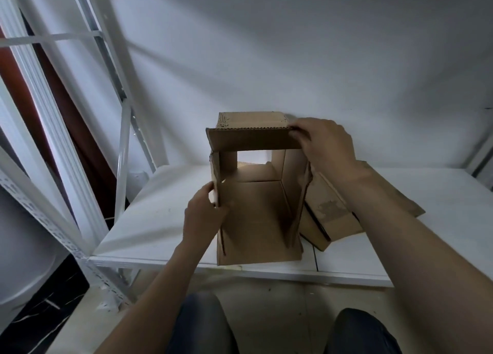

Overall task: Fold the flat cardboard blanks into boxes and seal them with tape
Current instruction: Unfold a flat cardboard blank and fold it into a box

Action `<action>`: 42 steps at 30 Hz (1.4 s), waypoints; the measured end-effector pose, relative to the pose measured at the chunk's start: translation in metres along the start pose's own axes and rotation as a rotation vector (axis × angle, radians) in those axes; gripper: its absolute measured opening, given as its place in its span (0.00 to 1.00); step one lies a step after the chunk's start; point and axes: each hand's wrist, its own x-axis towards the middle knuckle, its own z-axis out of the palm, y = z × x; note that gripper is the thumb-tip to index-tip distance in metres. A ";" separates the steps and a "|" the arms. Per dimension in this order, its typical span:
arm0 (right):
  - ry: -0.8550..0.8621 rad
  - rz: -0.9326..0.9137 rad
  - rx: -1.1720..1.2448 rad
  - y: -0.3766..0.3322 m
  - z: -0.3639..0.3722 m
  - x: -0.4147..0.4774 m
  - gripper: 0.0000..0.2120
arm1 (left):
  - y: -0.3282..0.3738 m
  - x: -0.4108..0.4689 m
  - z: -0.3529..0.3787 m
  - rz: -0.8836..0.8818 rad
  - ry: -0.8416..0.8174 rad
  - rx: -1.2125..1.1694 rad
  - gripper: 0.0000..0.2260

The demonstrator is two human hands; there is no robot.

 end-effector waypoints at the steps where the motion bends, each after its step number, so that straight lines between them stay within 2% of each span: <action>1: -0.004 -0.006 0.009 -0.002 0.002 0.001 0.12 | -0.001 0.000 0.002 -0.009 -0.039 -0.058 0.30; 3: -0.007 -0.011 0.016 -0.006 0.005 0.002 0.12 | -0.004 0.001 0.007 0.015 -0.098 -0.129 0.31; 8: -0.032 0.004 0.039 -0.012 0.010 0.004 0.12 | -0.013 0.012 0.016 0.128 -0.097 -0.058 0.18; 11: -0.038 0.010 0.062 -0.015 0.011 0.009 0.12 | -0.016 0.021 0.019 0.156 -0.063 -0.002 0.18; 15: -0.071 0.010 0.084 -0.019 0.014 0.020 0.12 | -0.009 0.034 0.027 0.195 -0.135 -0.022 0.20; 19: -0.086 0.014 0.095 -0.026 0.019 0.031 0.12 | 0.016 0.031 0.026 0.054 -0.236 -0.270 0.27; 22: -0.089 0.016 0.096 -0.030 0.023 0.037 0.12 | 0.024 0.025 0.031 0.082 -0.371 -0.429 0.39; 25: -0.098 0.013 0.114 -0.034 0.026 0.041 0.12 | 0.027 0.019 0.045 0.068 -0.421 -0.360 0.60; 28: -0.100 0.007 0.103 -0.036 0.028 0.042 0.12 | 0.046 0.004 0.060 0.022 -0.377 -0.162 0.68; 30: -0.097 0.007 0.091 -0.036 0.028 0.042 0.13 | 0.054 -0.001 0.073 -0.011 -0.250 -0.184 0.63; 33: -0.095 0.018 0.096 -0.033 0.026 0.041 0.12 | 0.051 0.001 0.084 -0.093 -0.040 -0.400 0.47; 37: -0.094 0.024 0.105 -0.025 0.022 0.037 0.11 | 0.040 0.011 0.080 -0.216 0.098 -0.464 0.31; 42: -0.116 0.015 0.120 -0.021 0.023 0.024 0.11 | 0.028 0.028 0.077 -0.345 0.161 -0.476 0.26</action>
